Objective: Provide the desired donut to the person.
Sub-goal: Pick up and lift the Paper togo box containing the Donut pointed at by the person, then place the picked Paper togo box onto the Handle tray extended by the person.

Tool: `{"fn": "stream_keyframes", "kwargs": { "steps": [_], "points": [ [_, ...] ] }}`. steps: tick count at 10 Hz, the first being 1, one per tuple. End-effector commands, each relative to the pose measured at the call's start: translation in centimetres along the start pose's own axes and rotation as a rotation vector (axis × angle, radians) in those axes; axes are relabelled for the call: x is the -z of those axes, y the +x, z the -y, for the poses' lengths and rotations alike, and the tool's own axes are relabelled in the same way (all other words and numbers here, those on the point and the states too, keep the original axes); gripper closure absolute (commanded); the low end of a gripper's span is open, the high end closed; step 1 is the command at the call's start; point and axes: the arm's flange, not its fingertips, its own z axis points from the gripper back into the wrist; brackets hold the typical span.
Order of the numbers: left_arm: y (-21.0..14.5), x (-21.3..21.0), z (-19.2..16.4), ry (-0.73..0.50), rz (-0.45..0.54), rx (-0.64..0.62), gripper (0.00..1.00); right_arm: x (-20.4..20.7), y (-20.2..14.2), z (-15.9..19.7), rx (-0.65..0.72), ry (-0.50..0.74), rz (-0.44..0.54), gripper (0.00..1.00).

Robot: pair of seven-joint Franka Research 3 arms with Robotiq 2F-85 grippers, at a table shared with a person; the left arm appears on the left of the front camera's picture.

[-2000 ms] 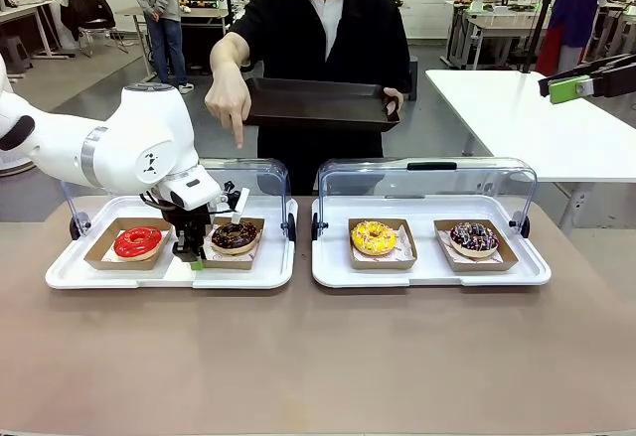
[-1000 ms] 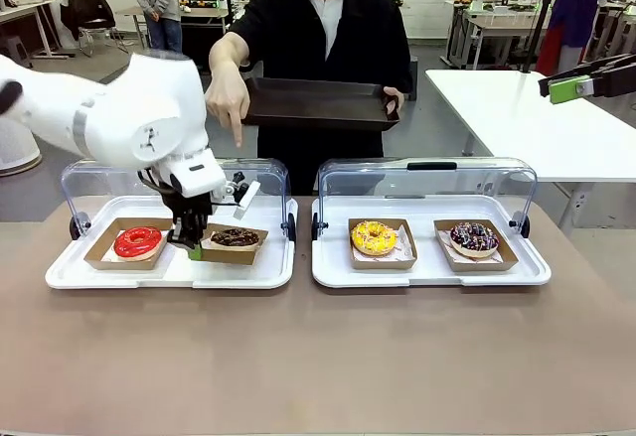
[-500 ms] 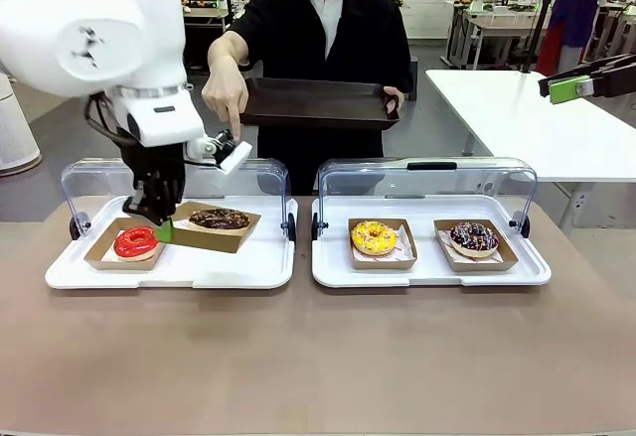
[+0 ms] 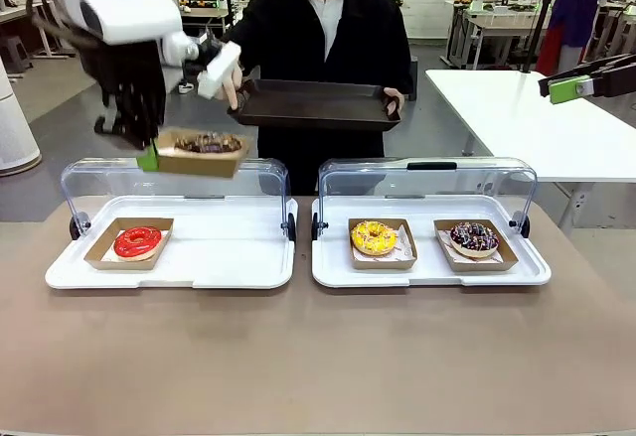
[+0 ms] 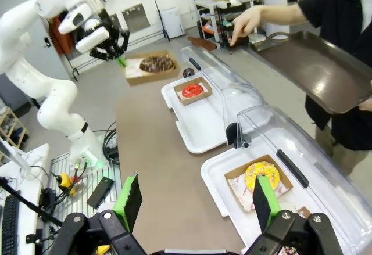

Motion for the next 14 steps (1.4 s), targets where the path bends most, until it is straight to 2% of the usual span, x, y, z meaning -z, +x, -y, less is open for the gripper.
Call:
{"fn": "stream_keyframes", "kwargs": {
  "steps": [1,4,14],
  "points": [
    [-0.5,-0.6,-3.7,0.027,-0.019,-0.083,1.00,0.2,0.1,0.1,-0.010,0.011,0.030,0.00],
    [-1.4,-0.6,-7.8,0.040,0.025,-0.118,1.00,0.2,0.1,0.1,-0.010,0.011,0.030,0.00],
    [-1.9,0.0,-8.0,0.024,0.018,-0.108,1.00,0.2,0.1,0.1,-0.010,0.011,0.030,0.00]
  ]
}}
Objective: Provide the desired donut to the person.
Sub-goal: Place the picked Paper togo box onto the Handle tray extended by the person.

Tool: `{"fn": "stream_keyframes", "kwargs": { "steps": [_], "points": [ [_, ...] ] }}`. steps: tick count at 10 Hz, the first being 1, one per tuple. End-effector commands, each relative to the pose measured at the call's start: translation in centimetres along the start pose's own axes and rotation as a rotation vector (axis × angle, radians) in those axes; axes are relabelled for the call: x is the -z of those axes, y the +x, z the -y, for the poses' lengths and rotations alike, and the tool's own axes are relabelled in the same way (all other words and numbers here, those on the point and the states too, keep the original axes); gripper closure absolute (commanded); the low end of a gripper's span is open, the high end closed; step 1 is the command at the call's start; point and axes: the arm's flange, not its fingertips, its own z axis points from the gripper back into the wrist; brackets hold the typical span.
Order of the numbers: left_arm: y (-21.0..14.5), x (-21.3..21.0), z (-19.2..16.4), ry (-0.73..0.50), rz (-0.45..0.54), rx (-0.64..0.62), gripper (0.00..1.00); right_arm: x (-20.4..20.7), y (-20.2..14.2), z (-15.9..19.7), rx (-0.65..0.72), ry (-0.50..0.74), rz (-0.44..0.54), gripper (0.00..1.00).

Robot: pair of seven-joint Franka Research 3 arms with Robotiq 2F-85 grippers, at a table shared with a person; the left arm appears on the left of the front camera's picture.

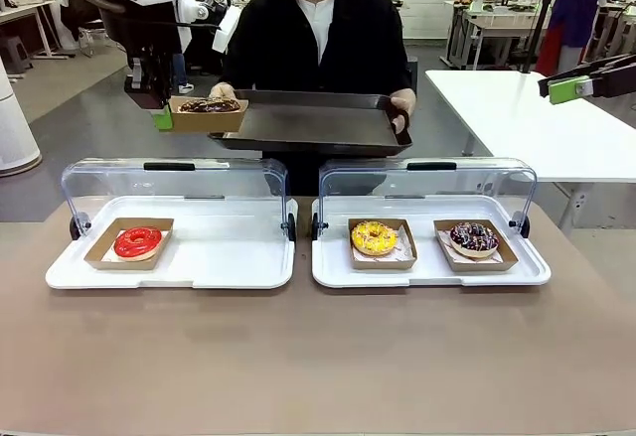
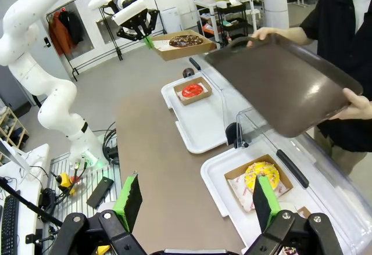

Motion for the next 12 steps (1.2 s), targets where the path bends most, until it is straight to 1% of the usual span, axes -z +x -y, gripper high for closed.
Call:
{"fn": "stream_keyframes", "kwargs": {
  "steps": [1,4,5,6,7,8,9,10,12],
  "points": [
    [-0.2,-0.1,0.2,0.000,-0.003,-0.002,1.00,0.2,0.1,0.1,-0.010,0.011,0.030,0.00],
    [0.0,0.0,0.0,0.000,0.000,0.000,0.99,0.2,0.1,0.1,-0.010,0.011,0.030,0.00],
    [0.0,-1.4,-0.9,0.019,0.017,0.015,0.99,0.2,0.1,0.1,-0.010,0.011,0.030,0.00],
    [0.6,-2.1,-0.6,0.032,0.012,-0.006,0.99,0.2,0.1,0.1,-0.010,0.011,0.030,0.00],
    [0.9,-2.6,-1.6,0.037,0.006,0.005,0.99,0.2,0.1,0.1,-0.010,0.011,0.030,0.00],
    [1.2,-3.0,-2.5,0.064,-0.024,0.010,0.99,0.2,0.1,0.1,-0.010,0.011,0.030,0.00],
    [1.7,-2.9,-3.0,0.071,-0.012,0.010,0.99,0.2,0.1,0.1,-0.010,0.011,0.030,0.00],
    [2.2,-2.3,-4.8,0.048,-0.009,0.019,0.99,0.2,0.1,0.1,-0.010,0.011,0.030,0.00],
    [3.4,-0.4,-6.3,0.046,-0.023,0.042,0.99,0.2,0.1,0.1,-0.010,0.011,0.030,0.00]
  ]
}}
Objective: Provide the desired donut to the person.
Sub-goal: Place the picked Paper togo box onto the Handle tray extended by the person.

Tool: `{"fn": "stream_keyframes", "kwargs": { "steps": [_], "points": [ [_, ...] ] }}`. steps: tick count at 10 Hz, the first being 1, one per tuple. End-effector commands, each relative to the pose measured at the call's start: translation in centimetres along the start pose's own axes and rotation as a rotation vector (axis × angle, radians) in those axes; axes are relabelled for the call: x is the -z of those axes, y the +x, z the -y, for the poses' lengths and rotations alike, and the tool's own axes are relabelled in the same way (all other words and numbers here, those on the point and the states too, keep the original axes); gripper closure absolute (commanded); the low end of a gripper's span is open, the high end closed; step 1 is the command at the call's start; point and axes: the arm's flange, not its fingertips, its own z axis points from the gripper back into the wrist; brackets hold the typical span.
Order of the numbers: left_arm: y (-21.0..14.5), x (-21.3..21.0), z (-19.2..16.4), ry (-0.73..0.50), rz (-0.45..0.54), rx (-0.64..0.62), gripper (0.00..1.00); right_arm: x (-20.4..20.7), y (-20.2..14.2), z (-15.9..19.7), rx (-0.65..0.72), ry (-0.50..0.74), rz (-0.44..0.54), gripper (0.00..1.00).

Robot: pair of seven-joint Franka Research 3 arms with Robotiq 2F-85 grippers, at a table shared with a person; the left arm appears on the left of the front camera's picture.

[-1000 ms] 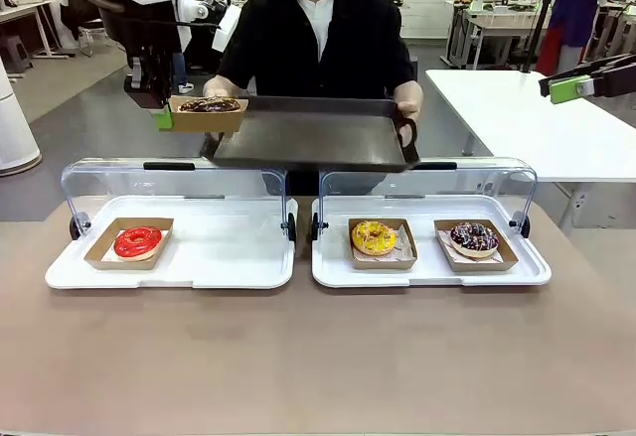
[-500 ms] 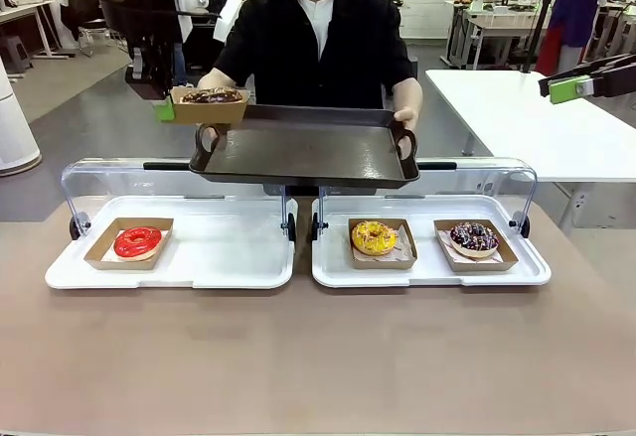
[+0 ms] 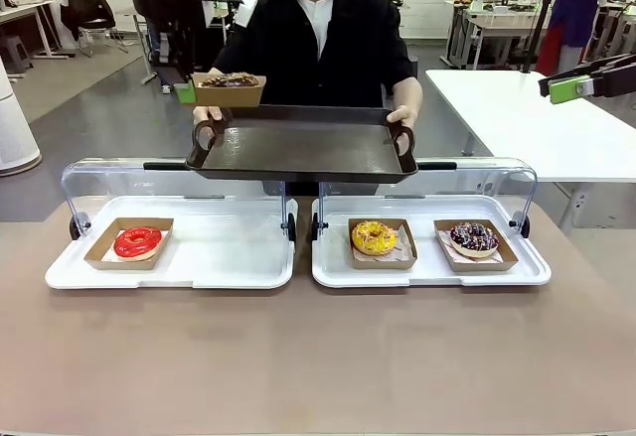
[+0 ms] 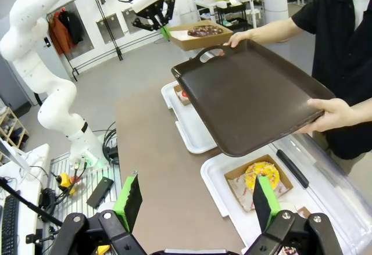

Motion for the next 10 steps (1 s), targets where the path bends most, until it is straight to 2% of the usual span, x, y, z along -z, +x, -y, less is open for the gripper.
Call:
{"fn": "stream_keyframes", "kwargs": {
  "steps": [1,4,10],
  "points": [
    [1.1,0.8,-1.8,0.028,-0.028,0.037,0.99,0.2,0.1,0.1,-0.010,0.011,0.030,0.00],
    [1.8,2.9,-3.5,0.063,-0.003,0.079,0.99,0.2,0.1,0.1,-0.010,0.011,0.030,0.00],
    [1.0,6.1,-5.9,0.011,0.035,0.091,0.99,0.2,0.1,0.1,-0.010,0.011,0.030,0.00]
  ]
}}
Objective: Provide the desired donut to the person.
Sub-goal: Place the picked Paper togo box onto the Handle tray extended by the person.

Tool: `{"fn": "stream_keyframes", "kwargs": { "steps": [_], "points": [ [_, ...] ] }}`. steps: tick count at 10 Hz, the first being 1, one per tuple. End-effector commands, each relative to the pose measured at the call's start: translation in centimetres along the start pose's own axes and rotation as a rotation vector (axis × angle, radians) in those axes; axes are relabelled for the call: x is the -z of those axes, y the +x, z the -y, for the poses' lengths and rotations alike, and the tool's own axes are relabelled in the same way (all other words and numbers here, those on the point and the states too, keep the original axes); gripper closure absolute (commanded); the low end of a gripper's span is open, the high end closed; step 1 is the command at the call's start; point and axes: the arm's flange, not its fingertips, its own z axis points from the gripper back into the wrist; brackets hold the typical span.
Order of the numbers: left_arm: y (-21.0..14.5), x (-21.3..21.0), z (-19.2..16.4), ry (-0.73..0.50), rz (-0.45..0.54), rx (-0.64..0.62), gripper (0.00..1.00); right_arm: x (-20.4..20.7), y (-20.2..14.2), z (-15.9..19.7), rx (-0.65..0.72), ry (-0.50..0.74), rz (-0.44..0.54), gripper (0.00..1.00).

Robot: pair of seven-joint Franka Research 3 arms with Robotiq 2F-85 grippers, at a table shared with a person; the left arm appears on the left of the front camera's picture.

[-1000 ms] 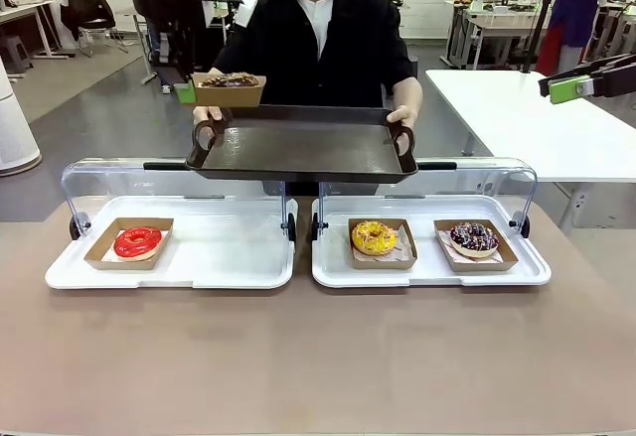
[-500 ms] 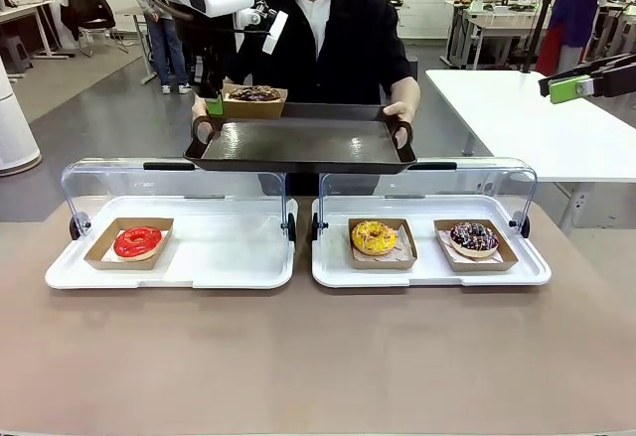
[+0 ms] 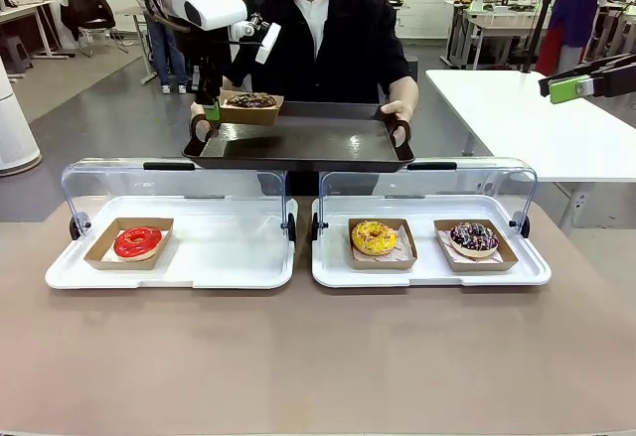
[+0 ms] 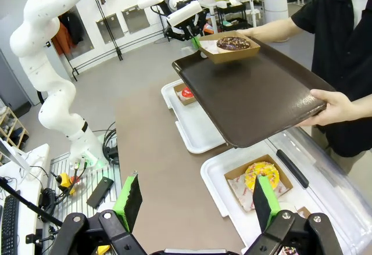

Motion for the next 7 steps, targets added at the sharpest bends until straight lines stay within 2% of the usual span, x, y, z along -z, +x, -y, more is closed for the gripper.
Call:
{"fn": "stream_keyframes", "kwargs": {
  "steps": [1,7],
  "points": [
    [-0.1,0.1,-0.8,-0.024,0.043,0.011,0.99,0.2,0.1,0.1,-0.009,0.011,0.030,0.00],
    [0.0,1.7,-1.3,-0.138,0.095,-0.015,0.99,0.2,0.1,0.1,-0.009,0.011,0.030,0.00]
  ]
}}
